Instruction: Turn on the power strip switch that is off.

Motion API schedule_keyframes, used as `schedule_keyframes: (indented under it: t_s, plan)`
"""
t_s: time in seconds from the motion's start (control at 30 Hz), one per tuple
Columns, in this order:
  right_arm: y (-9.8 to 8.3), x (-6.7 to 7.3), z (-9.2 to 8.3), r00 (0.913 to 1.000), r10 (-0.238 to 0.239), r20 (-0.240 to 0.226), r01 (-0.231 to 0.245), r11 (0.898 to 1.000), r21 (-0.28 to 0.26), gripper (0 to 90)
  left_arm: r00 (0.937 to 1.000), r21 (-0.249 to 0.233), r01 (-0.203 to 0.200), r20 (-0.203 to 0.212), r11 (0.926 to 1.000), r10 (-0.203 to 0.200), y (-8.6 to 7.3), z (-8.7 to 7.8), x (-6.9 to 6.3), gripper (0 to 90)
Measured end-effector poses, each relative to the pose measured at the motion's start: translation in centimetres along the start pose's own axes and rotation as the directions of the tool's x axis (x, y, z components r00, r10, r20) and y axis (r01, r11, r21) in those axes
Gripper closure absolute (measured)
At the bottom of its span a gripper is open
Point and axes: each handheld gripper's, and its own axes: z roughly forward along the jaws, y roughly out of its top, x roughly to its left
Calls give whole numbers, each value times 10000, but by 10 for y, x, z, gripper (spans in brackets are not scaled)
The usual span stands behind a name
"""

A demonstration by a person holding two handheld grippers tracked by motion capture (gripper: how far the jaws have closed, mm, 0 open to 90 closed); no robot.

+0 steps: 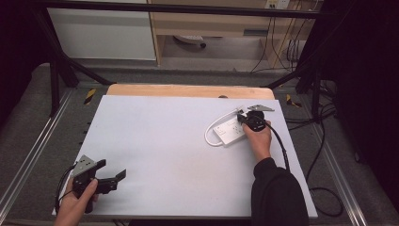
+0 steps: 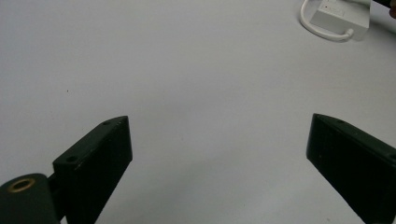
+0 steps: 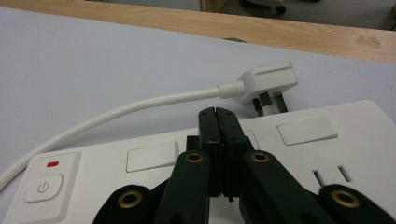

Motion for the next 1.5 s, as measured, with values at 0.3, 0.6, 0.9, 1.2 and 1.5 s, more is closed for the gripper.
schedule_keyframes:
  t_s: [0.3,0.6,0.9,1.2,1.5]
  plan:
    - [-1,1,0,9999,130,-33,-130,9999,-70,900,10000,2,-5,-1,10000,5,0,0,0,68]
    - [-2,2,1,9999,119,-95,-121,9998,-130,900,10000,-1,1,1,10000,-1,0,0,0,68]
    - [-2,2,1,9999,63,-87,-65,9998,-195,900,10000,-2,2,10,10000,-2,0,0,0,69]
    - [-2,2,1,9999,81,-101,-83,9998,-189,900,10000,-4,-6,3,10000,6,0,0,0,68]
    - [-2,2,1,9999,126,-112,-129,9997,-204,900,10000,6,-2,9,10000,2,0,0,0,69]
